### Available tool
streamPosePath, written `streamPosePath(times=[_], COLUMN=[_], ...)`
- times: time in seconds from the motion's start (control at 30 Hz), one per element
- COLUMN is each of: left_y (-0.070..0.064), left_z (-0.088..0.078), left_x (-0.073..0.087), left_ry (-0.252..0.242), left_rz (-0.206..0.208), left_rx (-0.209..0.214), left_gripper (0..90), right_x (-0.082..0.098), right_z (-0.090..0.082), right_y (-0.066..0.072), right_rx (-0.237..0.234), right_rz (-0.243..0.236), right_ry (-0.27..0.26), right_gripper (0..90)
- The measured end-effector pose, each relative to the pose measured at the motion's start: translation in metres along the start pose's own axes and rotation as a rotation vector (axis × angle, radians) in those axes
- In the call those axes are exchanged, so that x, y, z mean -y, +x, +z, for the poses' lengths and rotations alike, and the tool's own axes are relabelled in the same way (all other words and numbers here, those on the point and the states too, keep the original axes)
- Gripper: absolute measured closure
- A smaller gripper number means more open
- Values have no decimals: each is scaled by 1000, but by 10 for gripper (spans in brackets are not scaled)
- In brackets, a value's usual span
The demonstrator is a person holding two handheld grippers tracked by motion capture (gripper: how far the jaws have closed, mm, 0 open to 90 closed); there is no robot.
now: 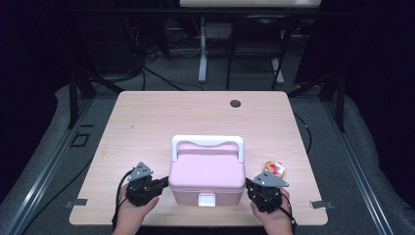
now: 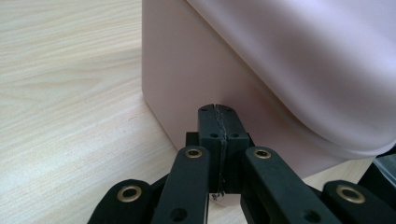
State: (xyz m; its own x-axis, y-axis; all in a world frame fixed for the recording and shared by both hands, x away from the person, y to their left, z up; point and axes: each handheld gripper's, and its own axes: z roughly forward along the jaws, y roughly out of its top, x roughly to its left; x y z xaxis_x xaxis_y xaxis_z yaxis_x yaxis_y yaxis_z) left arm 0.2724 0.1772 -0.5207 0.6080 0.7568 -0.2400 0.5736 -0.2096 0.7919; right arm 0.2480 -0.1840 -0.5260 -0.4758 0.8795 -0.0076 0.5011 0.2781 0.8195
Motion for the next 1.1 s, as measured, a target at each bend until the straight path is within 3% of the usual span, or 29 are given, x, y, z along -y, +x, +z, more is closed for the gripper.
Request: streamPosePath(times=[0.93, 1.1], left_y=[2, 10], left_z=[-9, -10], left_x=[7, 5], left_ry=[1, 9], left_rz=[-13, -21], left_rx=[23, 44], left_gripper=[898, 803], right_x=[2, 1], right_z=[-3, -3], right_y=[3, -2], right_rx=[-26, -28], right_rz=[-5, -6], right_ry=[-1, 5], right_gripper=[896, 796])
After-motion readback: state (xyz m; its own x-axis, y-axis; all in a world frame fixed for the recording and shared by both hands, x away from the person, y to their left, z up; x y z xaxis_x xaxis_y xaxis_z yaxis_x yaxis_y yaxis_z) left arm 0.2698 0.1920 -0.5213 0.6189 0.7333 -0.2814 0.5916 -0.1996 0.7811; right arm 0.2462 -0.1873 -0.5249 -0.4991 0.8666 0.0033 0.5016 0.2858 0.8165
